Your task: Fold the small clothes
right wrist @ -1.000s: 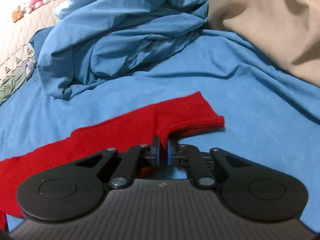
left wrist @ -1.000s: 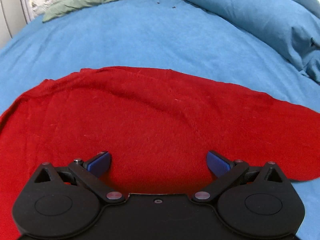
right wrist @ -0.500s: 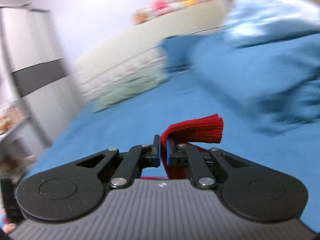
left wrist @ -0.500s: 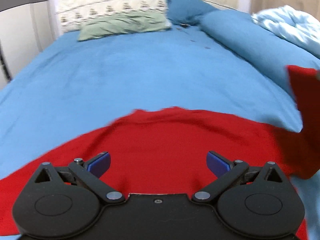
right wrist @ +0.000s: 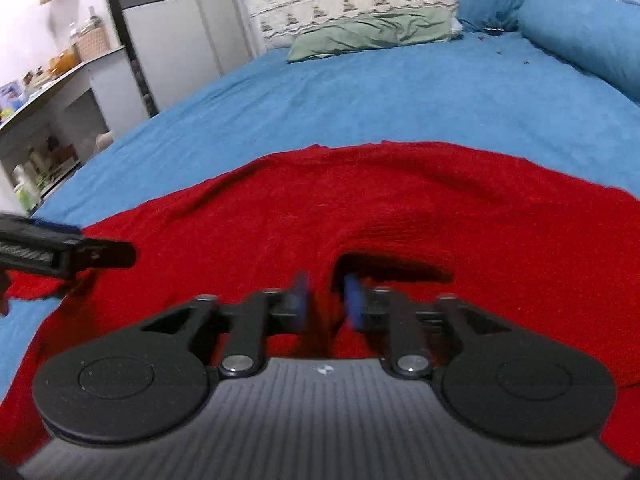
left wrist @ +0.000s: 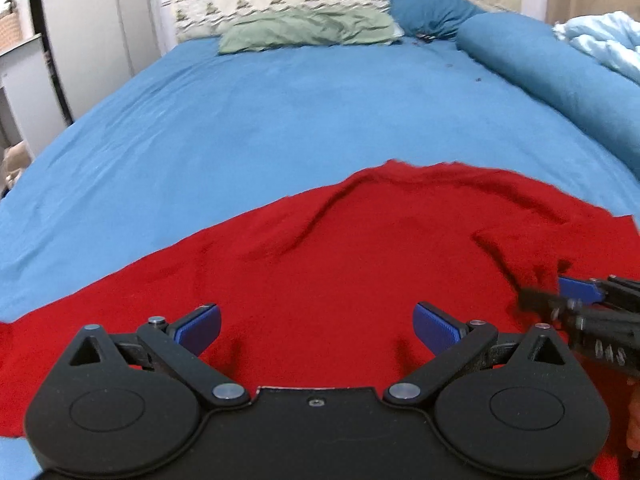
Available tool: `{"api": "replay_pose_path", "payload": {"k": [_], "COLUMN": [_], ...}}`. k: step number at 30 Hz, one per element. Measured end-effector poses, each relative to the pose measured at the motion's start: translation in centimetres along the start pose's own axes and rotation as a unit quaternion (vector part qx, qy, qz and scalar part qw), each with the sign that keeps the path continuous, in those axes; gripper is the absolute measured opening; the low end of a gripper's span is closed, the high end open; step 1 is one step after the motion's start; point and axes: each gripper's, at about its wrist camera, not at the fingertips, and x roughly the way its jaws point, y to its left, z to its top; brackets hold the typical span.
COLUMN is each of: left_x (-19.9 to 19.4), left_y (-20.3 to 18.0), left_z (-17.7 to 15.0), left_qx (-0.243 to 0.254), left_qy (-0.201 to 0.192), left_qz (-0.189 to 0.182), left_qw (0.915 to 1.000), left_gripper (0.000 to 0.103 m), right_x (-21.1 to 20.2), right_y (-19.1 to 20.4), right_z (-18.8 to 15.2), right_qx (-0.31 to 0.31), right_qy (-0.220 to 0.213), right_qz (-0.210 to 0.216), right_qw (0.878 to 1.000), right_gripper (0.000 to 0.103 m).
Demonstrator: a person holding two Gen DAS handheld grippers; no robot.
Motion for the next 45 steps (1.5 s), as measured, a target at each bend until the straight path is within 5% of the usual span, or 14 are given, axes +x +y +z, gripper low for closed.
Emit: {"api": "replay_pose_path", "payload": {"k": [2, 8, 14, 16, 18, 21, 27, 29, 31, 35, 38, 39, 42, 45], "left_x": [-0.6, -0.1, 3.2, 4.9, 5.6, 5.6, 4.2, 4.4, 4.7, 4.3, 4.1, 4.2, 4.7, 2.8], "left_y": [-1.5, -8.8, -14.7, -15.7, -15.9, -14.4, -6.9, -4.4, -2.4, -0.6, -0.9, -0.9, -1.3, -0.4], "left_z": [0.1, 0.5, 0.4, 0.4, 0.2, 0.6, 0.3, -1.1, -2.7, -4.3, -3.8, -3.5, -2.5, -1.5], "left_qx": [0.012, 0.100, 0.167, 0.184, 0.191, 0.149, -0.051, -0.112, -0.159, -0.192, -0.198, -0.199, -0.191, -0.191], "left_qy": [-0.014, -0.048, -0.048, -0.032, -0.028, -0.029, -0.043, -0.034, -0.026, -0.041, -0.045, -0.046, -0.046, -0.100], "left_qz": [-0.019, -0.076, -0.072, -0.063, -0.067, -0.082, -0.100, -0.121, -0.146, -0.184, -0.182, -0.175, -0.146, -0.125], "left_qw": [0.9996, 0.9910, 0.9823, 0.9804, 0.9789, 0.9850, 0.9927, 0.9857, 0.9761, 0.9631, 0.9621, 0.9630, 0.9695, 0.9685], "left_gripper": [0.103, 0.102, 0.078, 0.047, 0.032, 0.013, 0.012, 0.020, 0.048, 0.053, 0.059, 0.057, 0.004, 0.004], "right_x": [-1.6, -6.7, -10.9, -11.2, -11.5, -12.3, -12.0, -12.0, -11.8, -11.1, -10.7, -10.5, -9.8, -8.8], "right_y": [-0.2, -3.7, -8.2, -8.9, -9.6, -10.9, -12.1, -12.2, -12.2, -11.9, -11.6, -11.5, -11.5, -11.3], "right_z": [0.0, -1.5, -3.7, -4.1, -4.2, -4.6, -4.5, -4.6, -4.7, -5.0, -5.1, -5.1, -5.1, -4.8], "right_qx": [-0.021, -0.054, -0.021, -0.010, 0.004, 0.040, 0.074, 0.081, 0.086, 0.078, 0.061, 0.057, 0.047, 0.034], "right_qy": [-0.008, 0.010, 0.026, 0.028, 0.026, 0.019, 0.011, 0.009, 0.011, 0.025, 0.032, 0.035, 0.037, 0.031], "right_qz": [-0.014, -0.093, -0.143, -0.150, -0.157, -0.157, -0.157, -0.154, -0.152, -0.154, -0.159, -0.163, -0.174, -0.185], "right_qw": [1.000, 0.994, 0.989, 0.988, 0.987, 0.987, 0.985, 0.985, 0.985, 0.985, 0.985, 0.984, 0.983, 0.982], "right_gripper": [0.089, 0.093, 0.093, 0.093, 0.093, 0.093, 0.093, 0.093, 0.093, 0.093, 0.097, 0.098, 0.099, 0.099]}}
